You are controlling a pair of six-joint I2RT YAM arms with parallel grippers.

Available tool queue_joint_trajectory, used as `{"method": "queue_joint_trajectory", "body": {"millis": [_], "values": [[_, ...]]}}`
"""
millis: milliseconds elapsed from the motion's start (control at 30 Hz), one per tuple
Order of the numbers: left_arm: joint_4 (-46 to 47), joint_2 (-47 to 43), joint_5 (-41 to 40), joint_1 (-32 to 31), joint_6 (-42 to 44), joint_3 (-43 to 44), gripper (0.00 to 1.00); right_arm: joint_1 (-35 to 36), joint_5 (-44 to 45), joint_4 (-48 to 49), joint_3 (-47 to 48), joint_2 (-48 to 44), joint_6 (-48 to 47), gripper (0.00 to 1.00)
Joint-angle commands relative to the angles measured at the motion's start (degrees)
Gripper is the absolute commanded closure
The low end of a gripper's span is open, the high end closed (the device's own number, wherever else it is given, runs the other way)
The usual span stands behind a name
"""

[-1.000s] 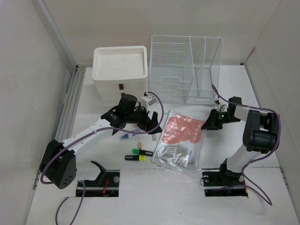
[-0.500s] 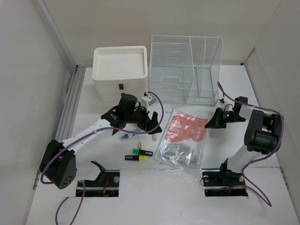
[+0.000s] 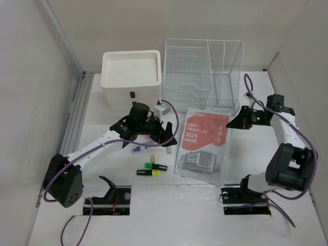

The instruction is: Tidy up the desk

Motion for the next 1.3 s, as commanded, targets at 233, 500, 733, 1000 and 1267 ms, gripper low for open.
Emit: {"method": "queue_joint_trajectory", "body": {"millis": [233,500,733,1000,1267], "values": [[0.8,-3.8,1.2,-0.3,1.5,2.4,0.09,0.2,-8.1,-7.1,21.0,-15.6,-4.9,1.0],[0.3,-5.7,0.7,-0.3,2.0,1.8,0.09,0.2,-6.7,1.5,38.3,-22.8,3.2,1.0],[0.3,-8.1,0.7,-0.3,2.0,1.8,0.09,0.8,7.7,23.9,37.1,-31.8,19.6,1.0],[0.3,-9.2,0.7,-0.3,2.0,1.8,0.09,0.8,29.9,30.1,40.5,-28.5,23.1,1.0],[0.3,-9.7,0.7,-0.3,2.0,1.3,0.09,0.8,37.8,31.7,43.1,-25.6,21.7,1.0]]}}
